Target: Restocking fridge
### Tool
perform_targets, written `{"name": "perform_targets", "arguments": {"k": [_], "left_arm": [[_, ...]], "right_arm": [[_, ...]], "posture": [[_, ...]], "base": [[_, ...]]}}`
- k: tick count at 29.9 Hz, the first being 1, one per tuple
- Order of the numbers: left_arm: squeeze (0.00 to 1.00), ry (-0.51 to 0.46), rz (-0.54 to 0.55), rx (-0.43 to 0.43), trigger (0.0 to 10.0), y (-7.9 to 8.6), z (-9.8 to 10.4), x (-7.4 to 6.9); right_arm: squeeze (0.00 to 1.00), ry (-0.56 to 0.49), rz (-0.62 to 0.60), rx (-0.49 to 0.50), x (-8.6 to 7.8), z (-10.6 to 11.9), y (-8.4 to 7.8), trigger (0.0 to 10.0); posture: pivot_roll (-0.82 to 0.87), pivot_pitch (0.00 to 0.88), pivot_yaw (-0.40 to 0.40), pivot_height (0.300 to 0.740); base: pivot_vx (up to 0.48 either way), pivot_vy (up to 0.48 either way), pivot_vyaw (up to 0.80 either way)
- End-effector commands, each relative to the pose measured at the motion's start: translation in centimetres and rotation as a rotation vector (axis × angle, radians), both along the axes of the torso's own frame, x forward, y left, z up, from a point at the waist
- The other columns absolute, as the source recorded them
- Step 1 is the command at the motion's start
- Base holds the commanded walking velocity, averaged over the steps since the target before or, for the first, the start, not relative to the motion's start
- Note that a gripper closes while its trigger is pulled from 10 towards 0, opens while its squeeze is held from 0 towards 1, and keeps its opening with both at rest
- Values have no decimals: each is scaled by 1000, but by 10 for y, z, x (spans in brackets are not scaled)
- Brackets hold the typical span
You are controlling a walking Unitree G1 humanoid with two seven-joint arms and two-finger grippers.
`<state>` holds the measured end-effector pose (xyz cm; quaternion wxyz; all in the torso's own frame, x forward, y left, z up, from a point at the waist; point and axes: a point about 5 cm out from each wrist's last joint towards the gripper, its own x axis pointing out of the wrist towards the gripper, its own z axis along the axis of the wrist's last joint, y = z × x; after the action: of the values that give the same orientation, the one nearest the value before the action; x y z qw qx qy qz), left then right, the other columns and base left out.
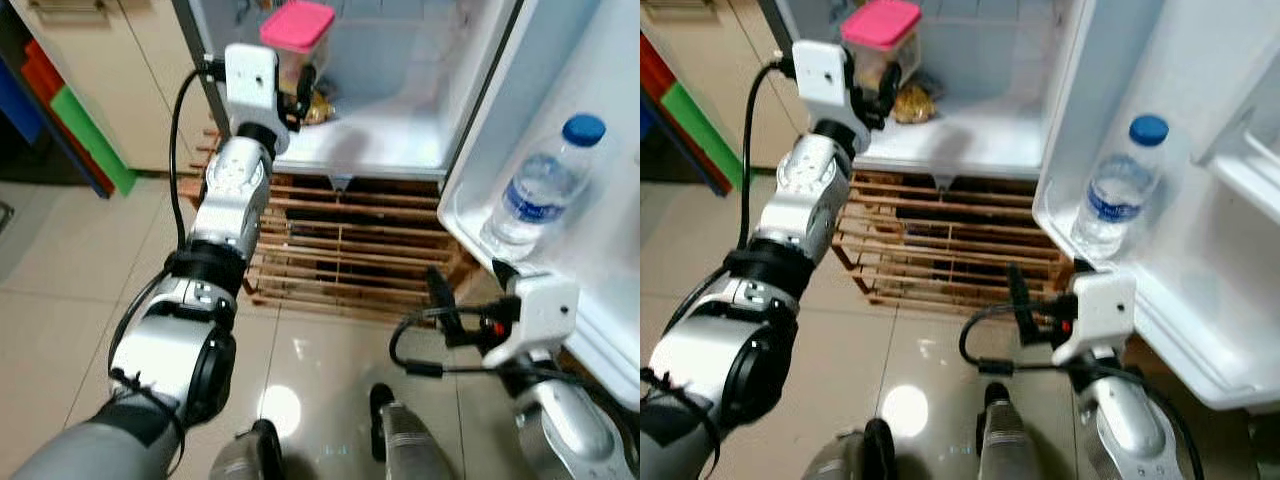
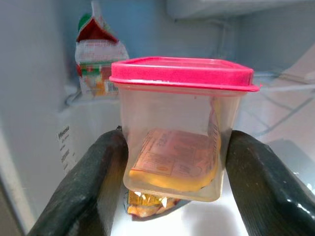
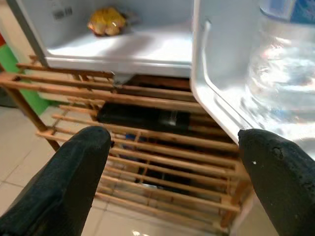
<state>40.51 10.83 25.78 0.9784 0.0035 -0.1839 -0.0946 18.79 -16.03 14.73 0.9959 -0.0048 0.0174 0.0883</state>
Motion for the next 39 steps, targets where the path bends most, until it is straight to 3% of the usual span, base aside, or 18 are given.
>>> {"name": "perform_targets", "arguments": {"k": [1, 7, 11, 18, 26, 39], "left_arm": [[0, -4, 40, -14, 10000, 9, 3, 3], [0, -16, -9, -51, 10000, 9, 4, 2], [0, -15, -105, -2, 10000, -1, -17, -19], [0, 27, -92, -32, 10000, 9, -40, -55], [0, 36, -68, -3, 10000, 10, -35, -50], [0, 74, -2, -16, 10000, 18, -32, -42]], "right_arm": [[0, -3, 1, -3, -3, 4, 0, 10000], [0, -19, -12, -18, 3, 7, -5, 10000], [0, -38, -25, -15, 10, 8, -9, 10000], [0, -32, 4, 3, 29, 0, -4, 10000], [0, -70, 10, 22, 54, 2, 3, 10000], [0, -93, 32, 17, 59, -2, 9, 10000]], "posture": [[-399, 325, 51, 740], [-386, 288, 53, 740], [-336, 255, 36, 740], [-236, 218, 1, 740], [-208, 152, 25, 740], [-217, 140, 39, 740]], "base": [[0, 0, 0], [0, 0, 0], [0, 0, 0], [0, 0, 0], [0, 0, 0], [0, 111, -575]]}}
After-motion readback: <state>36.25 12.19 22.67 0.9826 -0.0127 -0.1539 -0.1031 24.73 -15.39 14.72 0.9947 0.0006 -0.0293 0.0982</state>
